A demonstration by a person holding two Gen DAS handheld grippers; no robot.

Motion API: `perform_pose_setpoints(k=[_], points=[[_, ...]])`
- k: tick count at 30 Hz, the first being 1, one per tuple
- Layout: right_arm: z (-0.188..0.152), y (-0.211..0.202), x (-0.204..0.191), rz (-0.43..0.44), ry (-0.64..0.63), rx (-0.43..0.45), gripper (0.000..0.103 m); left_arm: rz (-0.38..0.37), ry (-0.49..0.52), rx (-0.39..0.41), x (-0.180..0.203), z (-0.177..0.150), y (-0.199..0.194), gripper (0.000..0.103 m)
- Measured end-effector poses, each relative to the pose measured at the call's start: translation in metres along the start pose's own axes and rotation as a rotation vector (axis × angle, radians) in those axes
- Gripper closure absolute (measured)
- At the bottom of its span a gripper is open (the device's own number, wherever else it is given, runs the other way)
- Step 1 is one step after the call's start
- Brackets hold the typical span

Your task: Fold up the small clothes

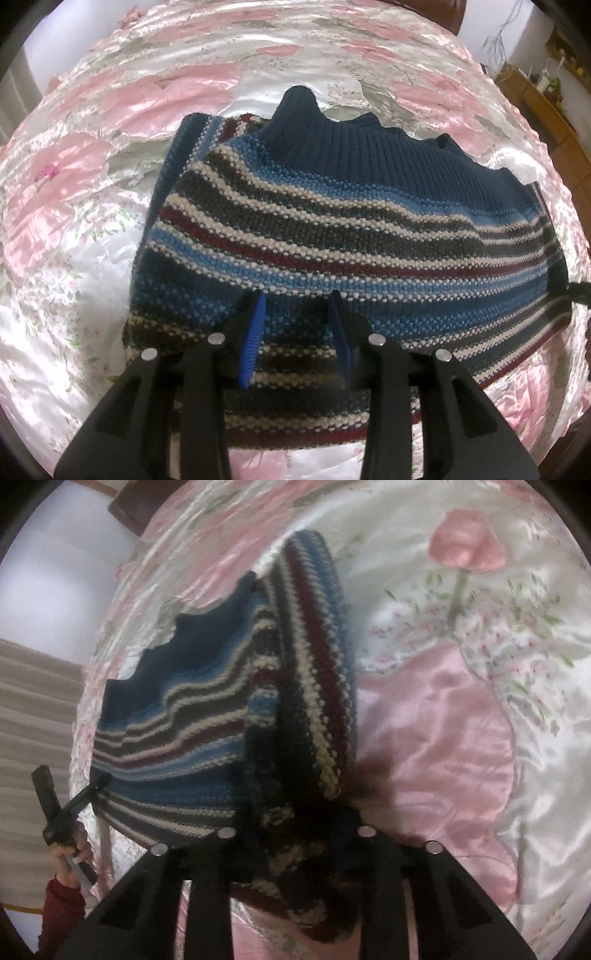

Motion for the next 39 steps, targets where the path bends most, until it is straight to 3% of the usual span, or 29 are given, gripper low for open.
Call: perform_pose_setpoints(k=[5, 7, 11, 18, 26, 28, 32, 39], points=[[0.008, -0.04, -0.034, 0.06, -0.08, 0.104, 0.085, -0.006, 0.002, -0.01, 0.001, 0.0, 0.0, 0.068], [0.007, -0.047, -0.037, 0.044, -0.092, 0.116, 0.085, -0.002, 0.005, -0.01, 0.002, -0.001, 0.0, 0.068], [-0.005, -0.019, -0.009, -0.063, -0.044, 0.025, 0.086, 0.002, 0.015, -0.014, 0.001, -0.002, 0.0, 0.068], [-0.011, 0.004, 0.013, -0.041, 0.033, 0.016, 0.086, -0.012, 0.021, -0.022, 0.0, -0.002, 0.006, 0.067], [-0.008, 0.003, 0.005, -0.093, 0.055, -0.007, 0.086, 0.001, 0.036, -0.011, 0.001, -0.002, 0.008, 0.067], [-0.004, -0.005, -0.005, -0.101, 0.057, -0.001, 0.086, 0.008, 0.046, -0.012, 0.003, -0.001, 0.003, 0.066], [0.007, -0.023, -0.048, -0.102, -0.006, 0.038, 0.086, -0.008, 0.084, 0.055, 0.01, 0.005, -0.026, 0.052], [0.011, -0.011, -0.156, -0.128, -0.229, 0.031, 0.086, -0.048, 0.068, 0.064, 0.003, 0.007, -0.046, 0.051]])
Point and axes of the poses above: each gripper's, at about its wrist camera, not at the fingertips, and y roughly the way its jaws point, x to its right, z to its top, the point moved 10 cm from there along y, roughly the way its jaws point
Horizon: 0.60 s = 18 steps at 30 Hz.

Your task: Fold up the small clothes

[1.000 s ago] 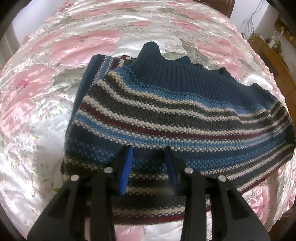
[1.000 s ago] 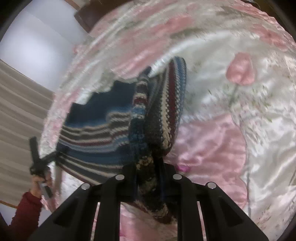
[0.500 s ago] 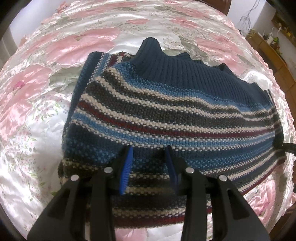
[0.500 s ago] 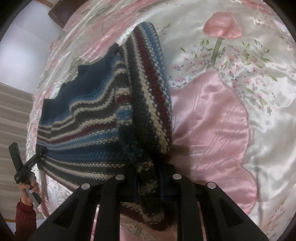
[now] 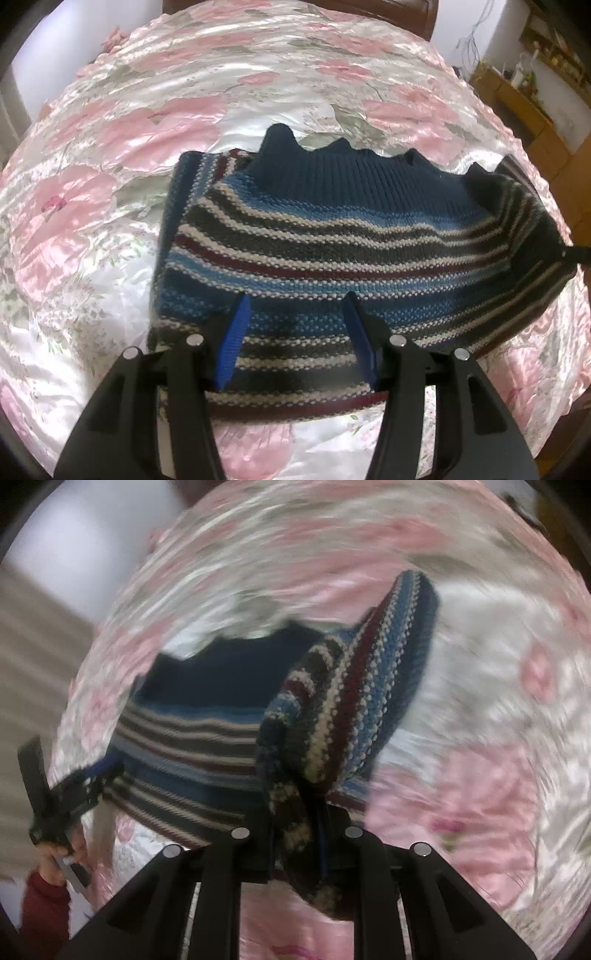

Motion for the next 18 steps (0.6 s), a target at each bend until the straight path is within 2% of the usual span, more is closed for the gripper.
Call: perform_pose_setpoints(k=[3, 6, 12, 14, 15, 17, 18], points=[[0.003, 0.018, -0.044, -0.014, -0.1, -0.017, 0.086, 0.0, -0.031, 0.007, -0.01, 0.001, -0.002, 0.051], [-0.001, 0.037, -0.069, -0.008, -0.146, -0.046, 0.085, -0.003, -0.044, 0.004, -0.016, -0.002, -0.002, 0.051], [-0.028, 0.085, -0.098, -0.018, -0.23, -0.133, 0.083, -0.006, -0.049, -0.006, -0.017, -0.005, 0.001, 0.051], [-0.033, 0.09, -0.098, -0.017, -0.245, -0.144, 0.077, -0.012, -0.052, -0.005, -0.016, -0.005, 0.001, 0.051], [-0.034, 0.091, -0.099, -0.012, -0.251, -0.149, 0.069, -0.017, -0.054, -0.006, -0.014, -0.005, 0.002, 0.051], [-0.037, 0.088, -0.104, 0.053, -0.239, -0.16, 0.055, -0.029, -0.057, -0.009, -0.01, -0.004, 0.002, 0.051], [-0.038, 0.085, -0.105, 0.075, -0.239, -0.162, 0.052, -0.042, -0.06, -0.009, -0.005, -0.003, 0.001, 0.051]])
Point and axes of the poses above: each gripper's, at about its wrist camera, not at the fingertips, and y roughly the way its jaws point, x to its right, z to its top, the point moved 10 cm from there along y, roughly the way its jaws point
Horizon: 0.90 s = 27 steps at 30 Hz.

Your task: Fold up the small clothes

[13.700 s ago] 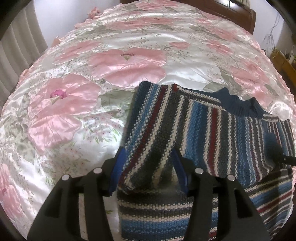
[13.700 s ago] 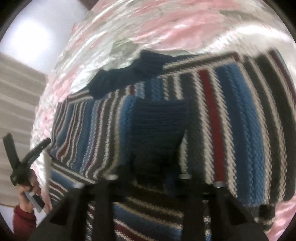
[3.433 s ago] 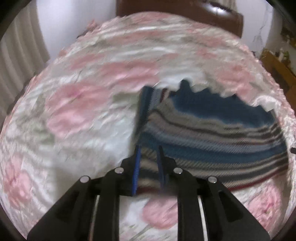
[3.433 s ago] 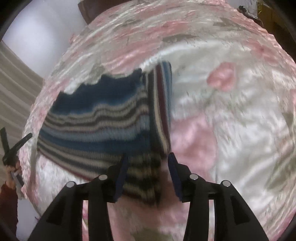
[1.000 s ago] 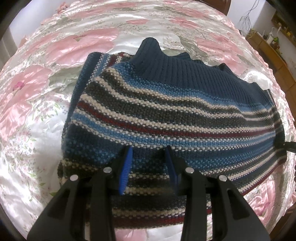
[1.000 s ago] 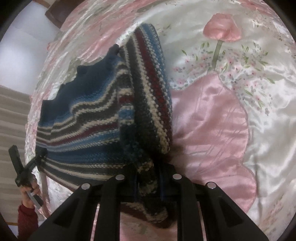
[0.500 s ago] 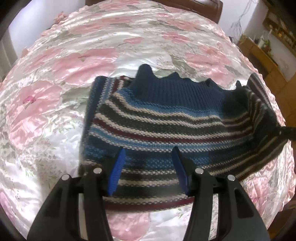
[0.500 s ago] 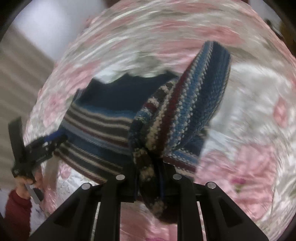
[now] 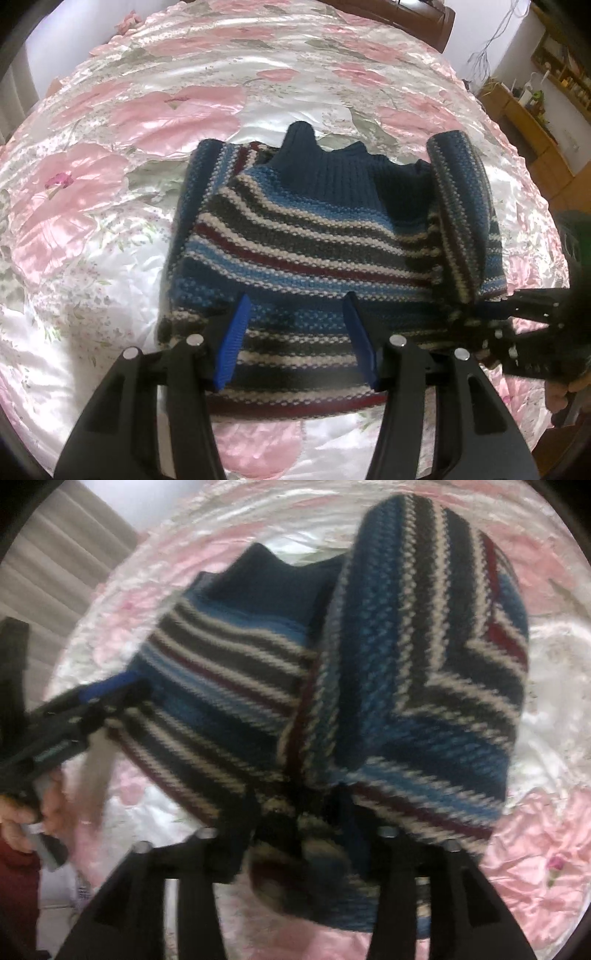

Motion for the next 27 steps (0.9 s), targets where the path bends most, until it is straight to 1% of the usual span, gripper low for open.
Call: perform_pose_setpoints(k=[3, 4, 6, 7, 8, 12, 13, 15, 18, 21, 24, 27], points=[[-0.003, -0.012, -0.002, 0.034, 0.003, 0.02, 0.052, -0.035, 0.0, 0.005, 0.015, 0.003, -0.002, 0.051], [-0.006, -0.023, 0.0, 0.052, 0.013, 0.034, 0.052, -0.054, 0.005, 0.006, 0.024, 0.005, -0.003, 0.05], [-0.009, -0.039, 0.006, 0.072, 0.033, 0.06, 0.052, -0.083, 0.014, 0.006, 0.04, 0.006, -0.004, 0.047], [-0.013, -0.05, 0.014, 0.081, 0.051, 0.077, 0.052, -0.108, 0.017, 0.001, 0.051, 0.007, -0.004, 0.043], [-0.017, -0.06, 0.023, 0.088, 0.071, 0.091, 0.052, -0.131, 0.019, -0.009, 0.062, 0.006, -0.001, 0.041], [-0.028, -0.087, 0.065, 0.107, 0.157, 0.134, 0.052, -0.208, 0.011, -0.076, 0.101, -0.003, 0.018, 0.041], [-0.032, -0.093, 0.078, 0.109, 0.179, 0.148, 0.052, -0.217, 0.012, -0.09, 0.108, -0.005, 0.023, 0.041], [-0.04, -0.097, 0.103, 0.089, 0.223, 0.157, 0.052, -0.234, 0.007, -0.123, 0.121, -0.009, 0.036, 0.041], [-0.053, -0.095, 0.124, 0.098, 0.258, 0.155, 0.052, -0.253, -0.026, -0.174, 0.133, -0.013, 0.053, 0.041], [-0.063, -0.092, 0.134, 0.1, 0.255, 0.151, 0.052, -0.269, -0.058, -0.201, 0.14, -0.014, 0.064, 0.041], [-0.066, -0.082, 0.136, 0.097, 0.252, 0.144, 0.052, -0.298, -0.058, -0.228, 0.156, -0.017, 0.07, 0.044], [-0.066, -0.074, 0.138, 0.101, 0.255, 0.137, 0.052, -0.282, -0.032, -0.235, 0.167, -0.016, 0.074, 0.045]])
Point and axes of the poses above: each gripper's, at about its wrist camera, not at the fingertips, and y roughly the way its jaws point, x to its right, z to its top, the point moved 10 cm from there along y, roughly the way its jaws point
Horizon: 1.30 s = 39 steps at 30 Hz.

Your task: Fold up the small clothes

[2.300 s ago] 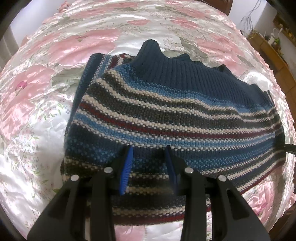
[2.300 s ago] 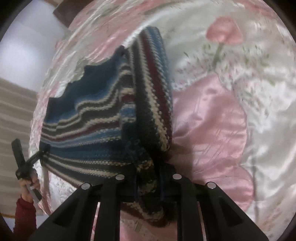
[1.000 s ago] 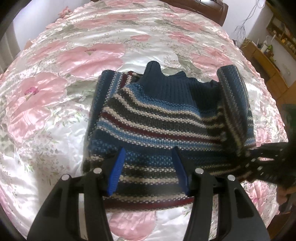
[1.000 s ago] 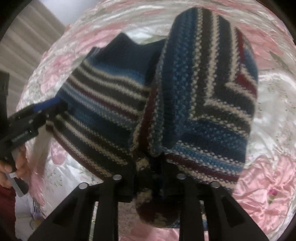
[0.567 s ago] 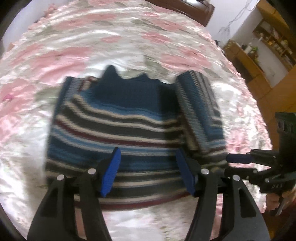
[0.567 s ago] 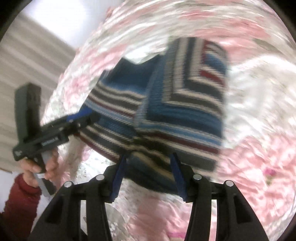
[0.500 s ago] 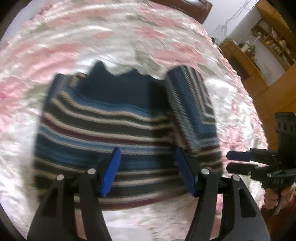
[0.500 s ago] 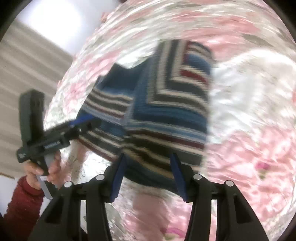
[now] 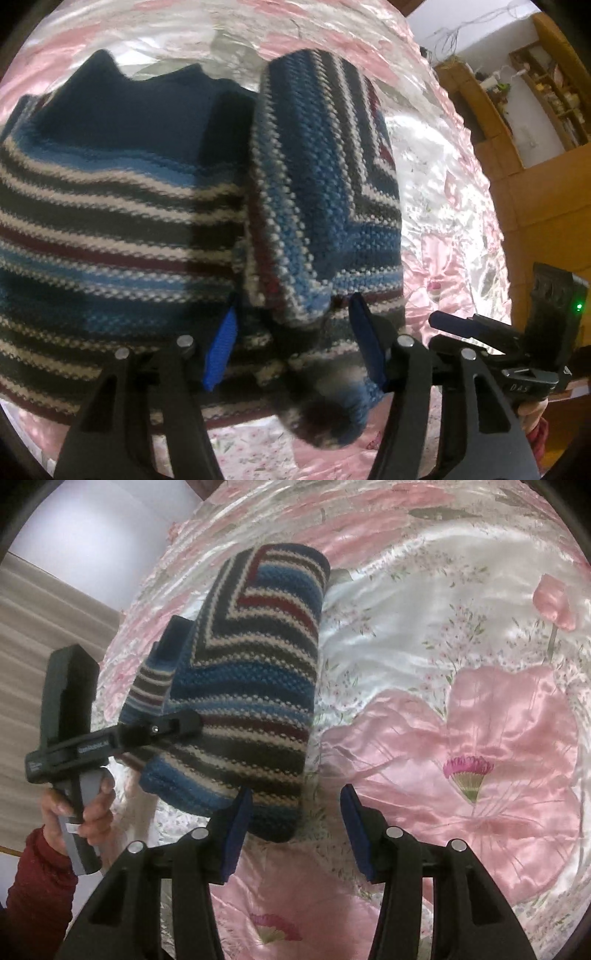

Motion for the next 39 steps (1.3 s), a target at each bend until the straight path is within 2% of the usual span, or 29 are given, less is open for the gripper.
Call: perform_pose_setpoints(k=[1, 3, 5, 11, 19, 23, 33, 39], points=[[-0.001, 0.002, 0.0, 0.006, 0.004, -0.003, 0.052, -0.003, 0.001, -0.004, 0.003, 0.001, 0.003, 0.045], [-0.004, 0.005, -0.001, 0.01, 0.002, -0.005, 0.052, -0.023, -0.025, -0.004, 0.007, 0.004, 0.005, 0.054], [-0.007, 0.007, -0.002, -0.002, -0.009, -0.004, 0.052, -0.045, -0.029, 0.002, 0.012, 0.005, 0.007, 0.073], [-0.009, 0.006, 0.006, -0.004, 0.011, 0.002, 0.052, -0.027, -0.01, 0.058, 0.024, 0.011, 0.002, 0.084], [-0.014, 0.002, 0.02, -0.003, 0.044, 0.004, 0.052, -0.036, 0.013, 0.185, 0.015, 0.018, -0.046, 0.087], [-0.019, 0.007, 0.02, 0.007, 0.053, -0.007, 0.052, 0.007, 0.074, 0.235, 0.005, 0.022, -0.076, 0.087], [-0.016, 0.029, -0.011, 0.034, -0.002, -0.035, 0.052, 0.064, 0.041, 0.276, -0.047, 0.024, -0.126, 0.087], [-0.016, 0.037, -0.026, 0.036, -0.043, -0.054, 0.052, 0.098, -0.017, 0.303, -0.099, 0.019, -0.158, 0.088]])
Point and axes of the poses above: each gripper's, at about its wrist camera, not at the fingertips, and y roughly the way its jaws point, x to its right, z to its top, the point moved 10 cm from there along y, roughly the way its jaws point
